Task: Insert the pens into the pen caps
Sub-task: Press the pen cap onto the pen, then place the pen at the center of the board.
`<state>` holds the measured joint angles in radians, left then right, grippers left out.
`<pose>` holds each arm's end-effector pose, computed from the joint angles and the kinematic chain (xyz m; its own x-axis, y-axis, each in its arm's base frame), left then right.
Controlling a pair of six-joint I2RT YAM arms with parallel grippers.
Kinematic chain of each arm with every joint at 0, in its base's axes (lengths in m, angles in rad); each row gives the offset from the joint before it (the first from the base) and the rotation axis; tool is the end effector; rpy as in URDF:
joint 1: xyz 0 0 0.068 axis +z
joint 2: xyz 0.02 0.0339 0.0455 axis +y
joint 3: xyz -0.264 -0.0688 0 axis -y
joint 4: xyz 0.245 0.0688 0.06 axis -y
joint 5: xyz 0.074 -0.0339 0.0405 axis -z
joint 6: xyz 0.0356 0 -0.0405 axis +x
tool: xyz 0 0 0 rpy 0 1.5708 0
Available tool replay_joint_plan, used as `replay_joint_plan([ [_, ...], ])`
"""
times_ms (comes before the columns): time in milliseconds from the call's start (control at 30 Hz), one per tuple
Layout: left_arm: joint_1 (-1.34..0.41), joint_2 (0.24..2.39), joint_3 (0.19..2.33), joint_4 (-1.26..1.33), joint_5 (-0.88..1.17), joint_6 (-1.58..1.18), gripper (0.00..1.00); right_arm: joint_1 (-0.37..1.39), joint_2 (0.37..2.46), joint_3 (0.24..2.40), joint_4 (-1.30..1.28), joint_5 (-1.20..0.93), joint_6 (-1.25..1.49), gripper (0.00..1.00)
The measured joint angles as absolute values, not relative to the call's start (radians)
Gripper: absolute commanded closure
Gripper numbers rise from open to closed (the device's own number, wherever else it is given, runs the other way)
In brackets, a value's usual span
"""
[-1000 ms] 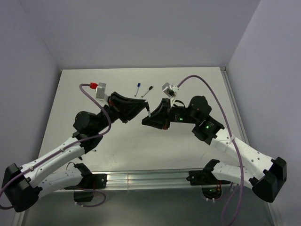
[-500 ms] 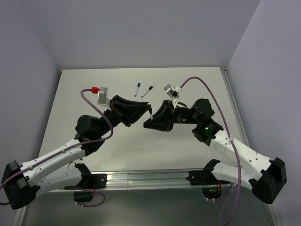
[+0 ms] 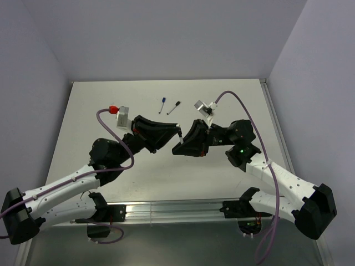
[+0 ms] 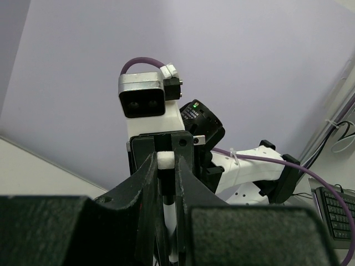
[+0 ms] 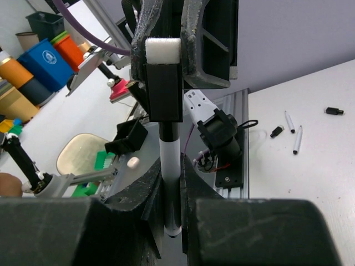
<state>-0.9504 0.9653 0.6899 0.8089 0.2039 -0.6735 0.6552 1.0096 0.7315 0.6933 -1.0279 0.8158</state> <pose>0.1195 -0.1796 0.3770 -0.3291 -0.5900 -0.7373 0.8864 0.0760 -0.4566 0.1528 0.1558 0.3647 -0.4625 0.1191 -0.8786 -0.8744 -0.2254 0.4297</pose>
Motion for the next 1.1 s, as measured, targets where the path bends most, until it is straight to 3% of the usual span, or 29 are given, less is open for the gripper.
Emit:
replay_joint_plan([
  [233, -0.954, 0.949, 0.699, 0.720, 0.125, -0.674, 1.00, 0.652, 1.011, 0.754, 0.561, -0.990, 0.734, 1.00],
  [300, -0.954, 0.951, 0.727, 0.660, 0.071, -0.675, 1.00, 0.648, 1.018, 0.783, 0.489, -0.960, 0.698, 0.88],
  [333, -0.955, 0.953, 0.745, 0.625, 0.043, -0.675, 1.00, 0.645, 1.023, 0.801, 0.449, -0.942, 0.677, 0.77],
  [433, -0.960, 0.975, 0.799, 0.499, -0.011, -0.680, 1.00, 0.646, 1.053, 0.886, 0.334, -0.862, 0.606, 0.62],
  [533, -0.944, 1.027, 0.870, 0.400, -0.074, -0.690, 1.00, 0.645, 1.070, 0.932, 0.211, -0.783, 0.544, 0.53],
  [900, -0.730, 1.234, 1.107, 0.025, -0.108, -0.743, 1.00, 0.645, 1.021, 0.937, -0.062, -0.427, 0.439, 0.47],
  [1100, -0.547, 1.527, 1.378, -0.099, -0.104, -0.607, 1.00, 0.645, 0.955, 0.971, -0.197, -0.221, 0.433, 0.48],
])
